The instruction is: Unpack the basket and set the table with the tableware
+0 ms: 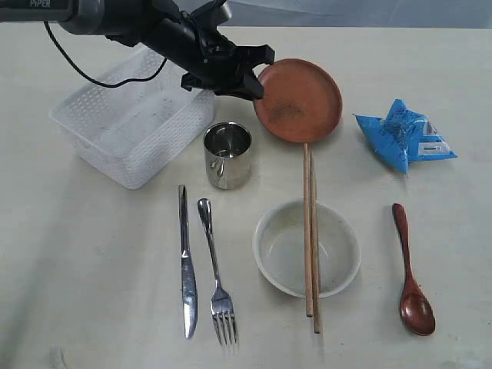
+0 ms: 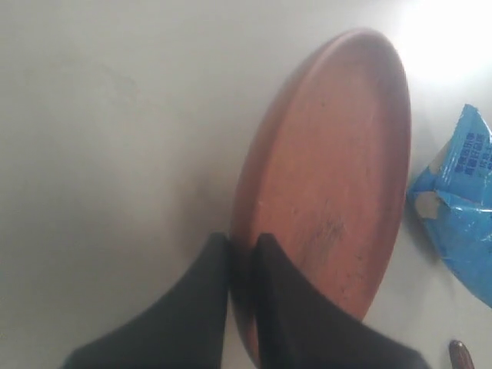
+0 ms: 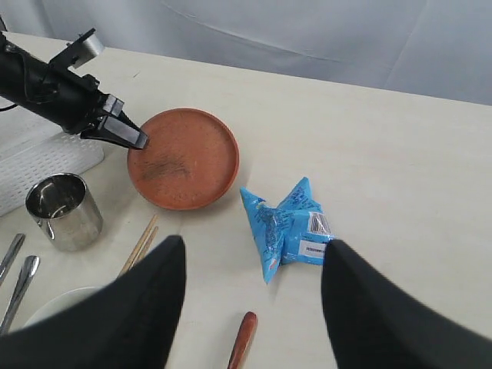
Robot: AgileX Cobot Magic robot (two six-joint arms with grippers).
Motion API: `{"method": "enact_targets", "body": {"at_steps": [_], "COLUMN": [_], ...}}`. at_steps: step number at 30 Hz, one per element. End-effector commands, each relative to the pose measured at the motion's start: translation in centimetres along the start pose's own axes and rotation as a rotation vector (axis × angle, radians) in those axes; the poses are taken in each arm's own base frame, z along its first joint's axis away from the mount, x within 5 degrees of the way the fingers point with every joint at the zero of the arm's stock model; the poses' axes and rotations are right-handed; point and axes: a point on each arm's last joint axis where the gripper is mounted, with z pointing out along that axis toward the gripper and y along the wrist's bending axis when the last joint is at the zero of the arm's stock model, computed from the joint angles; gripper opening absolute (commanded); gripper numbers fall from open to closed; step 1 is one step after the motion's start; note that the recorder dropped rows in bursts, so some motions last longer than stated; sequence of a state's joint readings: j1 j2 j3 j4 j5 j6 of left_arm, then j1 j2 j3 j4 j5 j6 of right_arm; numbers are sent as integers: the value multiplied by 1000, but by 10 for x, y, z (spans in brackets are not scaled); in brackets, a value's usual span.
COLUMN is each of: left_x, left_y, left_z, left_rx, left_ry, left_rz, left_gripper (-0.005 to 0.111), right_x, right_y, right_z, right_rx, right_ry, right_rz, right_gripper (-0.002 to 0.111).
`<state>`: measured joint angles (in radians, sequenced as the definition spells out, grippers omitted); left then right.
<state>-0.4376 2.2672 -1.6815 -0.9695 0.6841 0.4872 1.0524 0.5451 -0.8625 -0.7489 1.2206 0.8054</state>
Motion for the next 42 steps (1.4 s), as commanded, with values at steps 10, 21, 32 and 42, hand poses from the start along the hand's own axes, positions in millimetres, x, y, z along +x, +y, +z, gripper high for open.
{"method": "enact_targets", "body": {"at_steps": [10,21,32,42], "left_x": [6,10,11,12], "left_y": [-10,-12,-13,-13], "left_z": [-3,-4,-5,-5], "left_rx": [51,85,96,102], "left_ry": [69,123,137,141], "left_rz": [36,39,52,95], "left_gripper": [0,0,0,0], "right_x": [0,-38,-136,-75], "right_y": [-2,6,-12,30], "right_z": [0,6,-54,4], "right_rx": [14,173,321,119], "right_ry": [-12,-145,-465,-114], "right_rz": [-11,-69,-115,-144], "right_gripper": [52,59,52,0]}}
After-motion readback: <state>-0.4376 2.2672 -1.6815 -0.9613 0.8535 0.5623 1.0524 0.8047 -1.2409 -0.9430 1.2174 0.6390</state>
